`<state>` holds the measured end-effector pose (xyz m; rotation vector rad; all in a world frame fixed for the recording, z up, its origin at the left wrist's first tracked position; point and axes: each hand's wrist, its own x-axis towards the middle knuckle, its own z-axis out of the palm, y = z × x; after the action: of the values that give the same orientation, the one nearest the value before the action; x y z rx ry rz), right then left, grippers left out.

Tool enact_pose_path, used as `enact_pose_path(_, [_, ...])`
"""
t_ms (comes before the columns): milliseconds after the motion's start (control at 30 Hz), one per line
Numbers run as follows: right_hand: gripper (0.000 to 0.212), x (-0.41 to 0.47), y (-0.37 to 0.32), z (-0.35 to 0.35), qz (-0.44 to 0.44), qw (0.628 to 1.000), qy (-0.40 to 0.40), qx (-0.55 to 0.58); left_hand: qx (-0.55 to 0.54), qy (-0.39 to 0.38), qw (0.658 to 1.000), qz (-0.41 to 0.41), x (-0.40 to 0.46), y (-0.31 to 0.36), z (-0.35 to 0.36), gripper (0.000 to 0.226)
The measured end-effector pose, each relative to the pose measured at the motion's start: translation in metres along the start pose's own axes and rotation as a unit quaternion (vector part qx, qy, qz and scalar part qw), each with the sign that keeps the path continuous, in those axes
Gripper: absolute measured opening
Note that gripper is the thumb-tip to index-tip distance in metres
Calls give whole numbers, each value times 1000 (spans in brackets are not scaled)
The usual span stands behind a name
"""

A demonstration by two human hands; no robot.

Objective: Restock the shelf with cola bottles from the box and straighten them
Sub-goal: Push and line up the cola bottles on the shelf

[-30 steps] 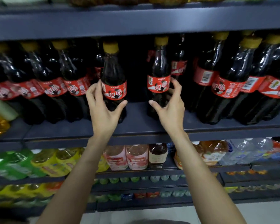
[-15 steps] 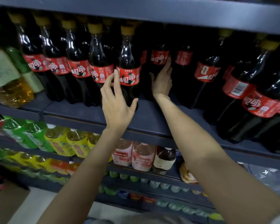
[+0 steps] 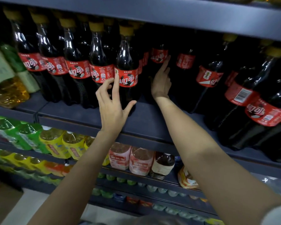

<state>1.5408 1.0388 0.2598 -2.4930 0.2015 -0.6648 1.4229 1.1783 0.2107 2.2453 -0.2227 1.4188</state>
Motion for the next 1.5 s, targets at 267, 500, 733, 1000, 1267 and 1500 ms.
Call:
enact_pose_path(267, [67,-17,40,-5,-54,964,254,-51,-9,1,1000,-14,0,-4,0,82])
enact_pose_path(500, [82,5,45,-6,6,989,146,-10,-19,-3,1000,-7,1,-5,0,83])
enact_pose_path(733, [95,-22,45,-21,-91,975,103,174,-29,14,999,-4,-1,-5,1,79])
enact_pose_path(1000, [115,-16,35,-27,-148,938,-56,307,-2,26,999,20,-4,-8,7,75])
enact_pose_path(1267, [112,-15,29,-32,3,982,-3,188,-1,23,999,22,-4,-8,7,77])
enact_pose_path(1500, [103,-19,9,-20,2,986,8,167,0,25,999,19,-2,-7,8,76])
